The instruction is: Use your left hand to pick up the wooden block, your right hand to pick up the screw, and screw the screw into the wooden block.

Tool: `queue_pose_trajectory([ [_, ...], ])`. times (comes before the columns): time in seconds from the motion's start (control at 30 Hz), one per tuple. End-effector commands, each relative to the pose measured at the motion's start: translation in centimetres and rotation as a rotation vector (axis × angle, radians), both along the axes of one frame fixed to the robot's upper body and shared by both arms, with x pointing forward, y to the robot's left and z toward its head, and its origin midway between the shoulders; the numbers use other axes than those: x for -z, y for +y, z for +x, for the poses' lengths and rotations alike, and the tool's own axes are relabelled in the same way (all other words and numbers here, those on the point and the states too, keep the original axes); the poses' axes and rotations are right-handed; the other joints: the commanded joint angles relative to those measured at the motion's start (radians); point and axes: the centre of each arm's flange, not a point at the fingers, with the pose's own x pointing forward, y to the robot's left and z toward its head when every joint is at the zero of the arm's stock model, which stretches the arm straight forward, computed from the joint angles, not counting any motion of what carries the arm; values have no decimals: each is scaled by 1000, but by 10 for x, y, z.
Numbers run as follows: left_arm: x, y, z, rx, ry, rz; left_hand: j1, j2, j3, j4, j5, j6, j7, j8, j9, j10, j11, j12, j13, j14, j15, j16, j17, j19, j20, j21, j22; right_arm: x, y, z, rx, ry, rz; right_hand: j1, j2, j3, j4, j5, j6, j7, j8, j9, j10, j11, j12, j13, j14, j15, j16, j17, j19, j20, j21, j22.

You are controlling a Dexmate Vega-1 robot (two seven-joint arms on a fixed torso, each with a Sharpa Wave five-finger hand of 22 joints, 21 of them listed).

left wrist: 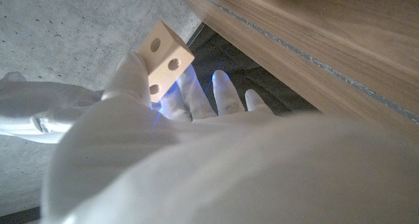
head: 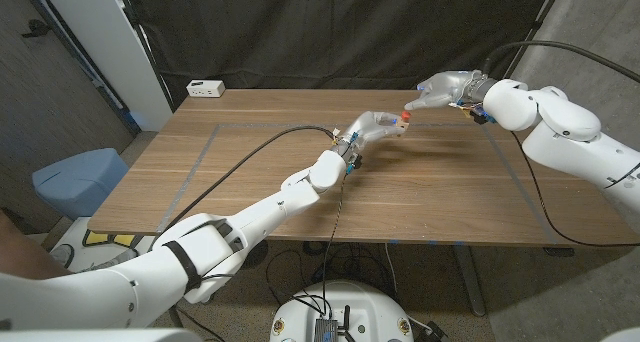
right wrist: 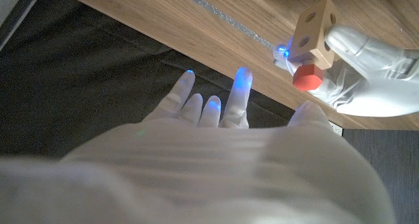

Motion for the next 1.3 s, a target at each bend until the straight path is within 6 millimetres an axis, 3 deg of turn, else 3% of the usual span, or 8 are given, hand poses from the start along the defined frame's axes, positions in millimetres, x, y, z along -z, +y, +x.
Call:
queue_pose_trajectory([
  [0.03, -6, 2, 2, -4, 5, -29, 52, 56, 27, 20, 5, 89, 19, 9, 5, 14, -5, 7, 11, 7, -94, -1, 2, 5, 3, 3, 3, 15, -14, -5, -47, -11, 195, 22, 5, 4, -9, 3, -18, 9, -11, 4, 1, 18, 2, 3, -1, 11, 1, 0, 1, 15, 2, 3],
  [0.1, -7, 2, 3, -6, 8, -34, 52, 56, 27, 20, 5, 89, 19, 9, 5, 13, -5, 7, 11, 7, -94, -1, 2, 5, 3, 3, 3, 20, -16, -5, -66, -11, 254, 26, 7, 5, -12, 1, -23, 12, -14, 5, -2, 25, 2, 3, -3, 14, 1, 0, -2, 22, 1, 3],
  [0.33, -9, 1, 7, -1, 23, -48, 53, 56, 28, 19, 5, 91, 22, 10, 5, 13, -5, 5, 10, 7, -91, -1, 1, 5, 2, 3, 3, 32, -17, -5, -99, -29, 388, 25, 13, 1, -19, -18, -42, 17, -29, 8, -17, 26, 2, 3, -24, 38, -3, 0, -88, 74, -15, 2],
  [0.5, -10, -2, 9, 9, 36, -49, 52, 56, 27, 19, 5, 90, 20, 9, 5, 14, -5, 6, 10, 7, -93, -1, 2, 5, 2, 2, 3, 40, -17, -2, -125, -43, 486, 22, 16, -2, -20, -27, -64, 21, -40, 9, -29, 39, 1, 3, -38, 51, -4, 0, -110, 91, -12, 2],
  [0.8, -12, -6, 14, 21, 48, -41, 50, 56, 26, 21, 5, 87, 20, 8, 5, 13, -6, 5, 10, 7, -93, -1, 2, 5, 2, 3, 3, 54, -17, 6, -177, -65, 635, 20, 22, -3, -23, -39, -100, 31, -56, 10, -56, 48, -3, 3, -57, 59, -6, 0, -137, 98, -11, 2],
  [1.3, -16, -16, 22, 42, 74, -31, 52, 56, 26, 20, 5, 92, 21, 9, 5, 17, -6, 6, 10, 6, -93, -1, 2, 6, 2, 3, 3, 80, -20, 14, -255, -70, 855, 7, 33, -10, -28, -70, -188, 28, -81, 11, -170, 42, -11, 2, -112, 84, -10, 1, -193, 111, -9, 2],
])
